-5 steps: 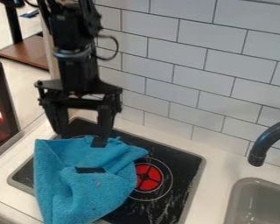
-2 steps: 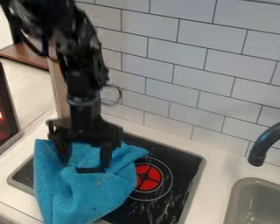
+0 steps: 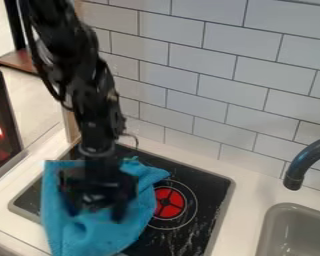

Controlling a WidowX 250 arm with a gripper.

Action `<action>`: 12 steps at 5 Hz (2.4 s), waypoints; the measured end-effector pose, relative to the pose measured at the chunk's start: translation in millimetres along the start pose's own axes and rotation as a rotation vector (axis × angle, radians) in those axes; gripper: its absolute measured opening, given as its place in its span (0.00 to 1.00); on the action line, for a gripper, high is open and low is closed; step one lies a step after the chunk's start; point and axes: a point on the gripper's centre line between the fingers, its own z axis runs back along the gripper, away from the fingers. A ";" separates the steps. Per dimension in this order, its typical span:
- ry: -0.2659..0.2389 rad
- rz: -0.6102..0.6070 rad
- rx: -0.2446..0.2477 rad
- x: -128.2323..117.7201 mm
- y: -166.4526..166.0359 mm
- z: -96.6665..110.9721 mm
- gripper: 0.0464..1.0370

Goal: Move the cloth towards the top left

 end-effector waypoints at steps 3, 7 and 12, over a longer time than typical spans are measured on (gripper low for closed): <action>-0.014 0.111 -0.039 52.1 -10.1 -1.3 0.96; -0.012 0.257 -0.055 86.5 11.9 5.6 0.96; -0.155 0.230 -0.249 80.0 14.8 129.2 0.96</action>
